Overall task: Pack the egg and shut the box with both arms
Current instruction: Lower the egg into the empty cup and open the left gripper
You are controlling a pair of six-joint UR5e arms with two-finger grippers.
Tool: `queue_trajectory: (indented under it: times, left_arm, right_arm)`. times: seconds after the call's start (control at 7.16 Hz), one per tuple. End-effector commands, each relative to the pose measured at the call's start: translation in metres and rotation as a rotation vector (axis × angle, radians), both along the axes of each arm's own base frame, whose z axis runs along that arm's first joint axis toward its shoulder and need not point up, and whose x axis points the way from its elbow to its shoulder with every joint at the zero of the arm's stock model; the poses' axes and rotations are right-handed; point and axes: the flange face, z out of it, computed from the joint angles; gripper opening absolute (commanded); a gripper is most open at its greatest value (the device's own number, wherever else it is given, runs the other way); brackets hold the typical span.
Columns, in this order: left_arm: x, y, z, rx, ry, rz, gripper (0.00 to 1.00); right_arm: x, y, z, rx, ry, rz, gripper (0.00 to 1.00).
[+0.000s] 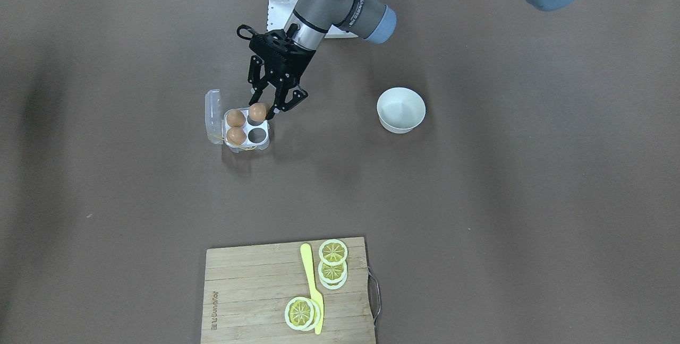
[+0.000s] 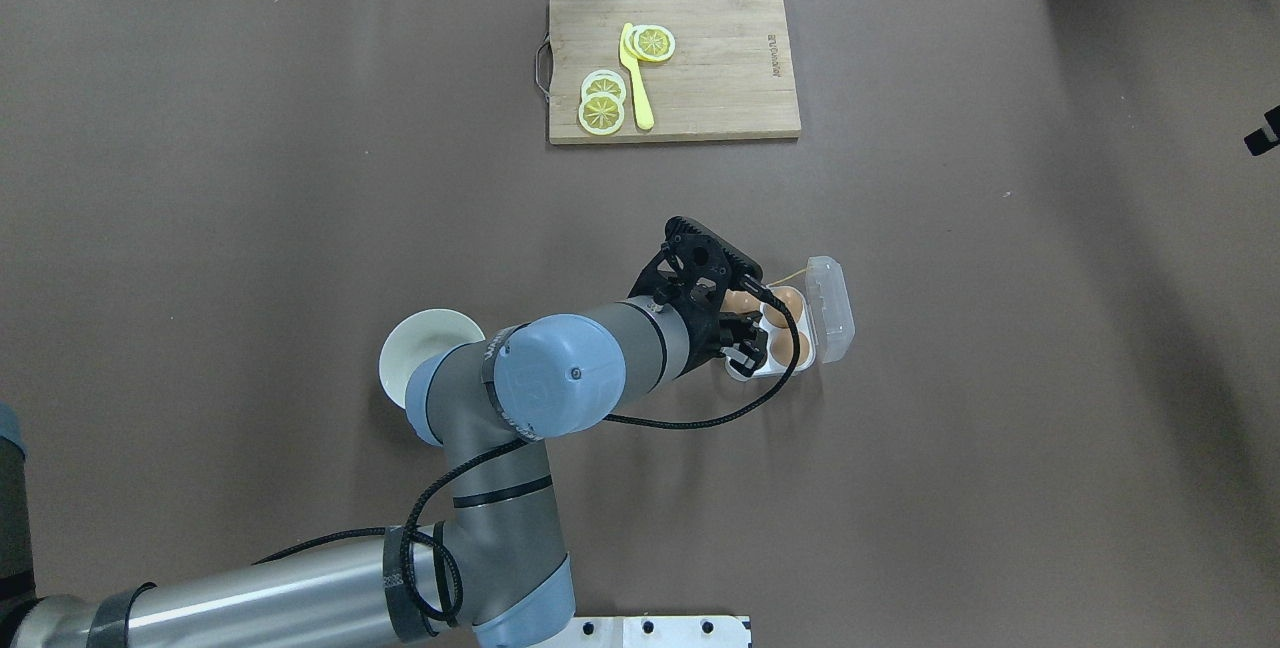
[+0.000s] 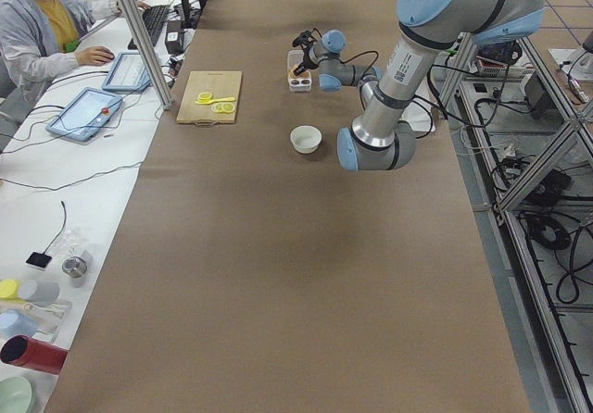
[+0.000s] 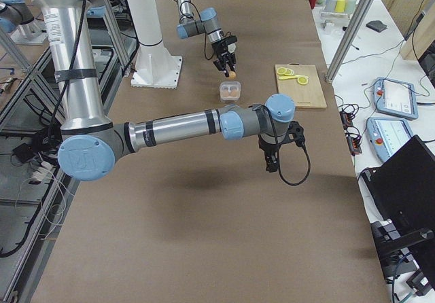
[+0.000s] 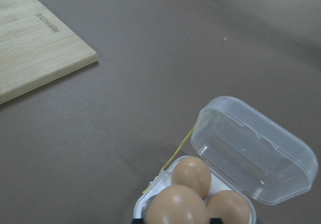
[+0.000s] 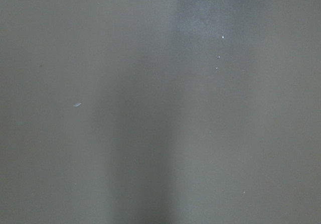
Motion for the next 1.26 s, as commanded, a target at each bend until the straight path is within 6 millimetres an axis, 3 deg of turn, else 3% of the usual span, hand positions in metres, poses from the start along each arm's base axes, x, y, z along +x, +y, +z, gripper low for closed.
queue_trajectory:
  times: [0.0, 0.28, 0.42, 0.56, 0.98, 1.12]
  left_arm:
    - [0.008, 0.004, -0.009, 0.004, 0.006, -0.006, 0.00]
    - [0.012, 0.008, -0.007, 0.028, 0.003, -0.004, 0.01]
    - [0.022, 0.003, 0.008, 0.042, 0.019, -0.023, 0.01]
    - [0.036, 0.013, 0.017, 0.092, 0.028, -0.023, 0.01]
    - [0.037, 0.020, 0.024, 0.119, 0.035, -0.014, 0.02]
    - [0.039, 0.024, 0.022, 0.119, 0.038, -0.009, 0.10]
  right_arm:
    - [-0.001, 0.000, 0.002, -0.007, -0.008, -0.002, 1.00]
    - [-0.001, 0.002, 0.003, -0.013, -0.018, -0.003, 1.00]
    - [-0.001, 0.002, 0.003, -0.013, -0.018, -0.003, 1.00]
    - [-0.001, 0.002, 0.003, -0.014, -0.021, -0.003, 1.00]
    - [-0.001, 0.000, 0.001, -0.012, -0.021, -0.002, 1.00]
    - [-0.001, 0.000, 0.001, -0.012, -0.021, -0.002, 1.00]
